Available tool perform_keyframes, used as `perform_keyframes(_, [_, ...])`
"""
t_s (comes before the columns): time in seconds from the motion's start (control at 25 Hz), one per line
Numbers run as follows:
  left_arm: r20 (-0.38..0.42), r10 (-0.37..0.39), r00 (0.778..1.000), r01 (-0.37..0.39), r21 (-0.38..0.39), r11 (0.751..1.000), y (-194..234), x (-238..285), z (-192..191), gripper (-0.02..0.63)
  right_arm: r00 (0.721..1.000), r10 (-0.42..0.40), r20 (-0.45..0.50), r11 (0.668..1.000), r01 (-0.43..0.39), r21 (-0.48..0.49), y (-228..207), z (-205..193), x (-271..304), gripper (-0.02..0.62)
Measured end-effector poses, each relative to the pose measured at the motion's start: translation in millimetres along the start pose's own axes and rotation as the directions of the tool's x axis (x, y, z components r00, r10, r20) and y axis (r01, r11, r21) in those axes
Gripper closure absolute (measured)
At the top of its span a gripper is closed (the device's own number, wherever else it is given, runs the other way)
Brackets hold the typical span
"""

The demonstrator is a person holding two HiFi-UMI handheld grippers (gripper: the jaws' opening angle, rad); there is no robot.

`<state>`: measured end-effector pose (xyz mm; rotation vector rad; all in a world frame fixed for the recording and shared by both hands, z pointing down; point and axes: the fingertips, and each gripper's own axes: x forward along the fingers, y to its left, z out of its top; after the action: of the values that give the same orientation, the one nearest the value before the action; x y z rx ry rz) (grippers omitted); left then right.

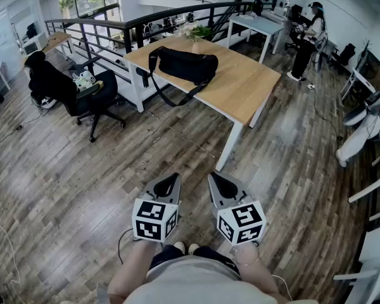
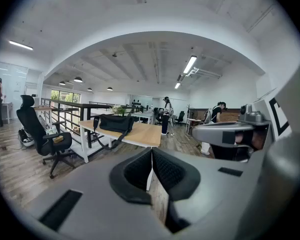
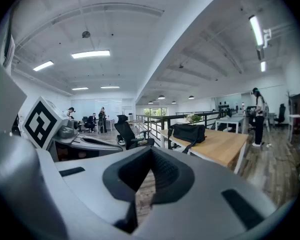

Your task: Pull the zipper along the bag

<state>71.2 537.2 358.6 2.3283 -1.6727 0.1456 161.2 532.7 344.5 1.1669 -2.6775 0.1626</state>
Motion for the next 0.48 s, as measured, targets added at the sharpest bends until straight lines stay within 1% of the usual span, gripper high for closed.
perform_keyframes(0.2, [-0.036, -0.019, 0.999, 0.020, 0.023, 1.000, -2.4, 12.1, -5.2, 0.588, 1.000, -0.002, -0.007, 0.999, 0.002, 0.034, -16.9, -8.3, 7.8, 0.589])
perform_keyframes(0.48, [-0.077, -0.049, 0.996, 0.053, 0.040, 0.998, -10.1, 22.4, -16.0, 0.589, 0.999, 0.033, -0.034, 0.999, -0.032, 0.043, -9.8, -21.4, 13.5, 0.589])
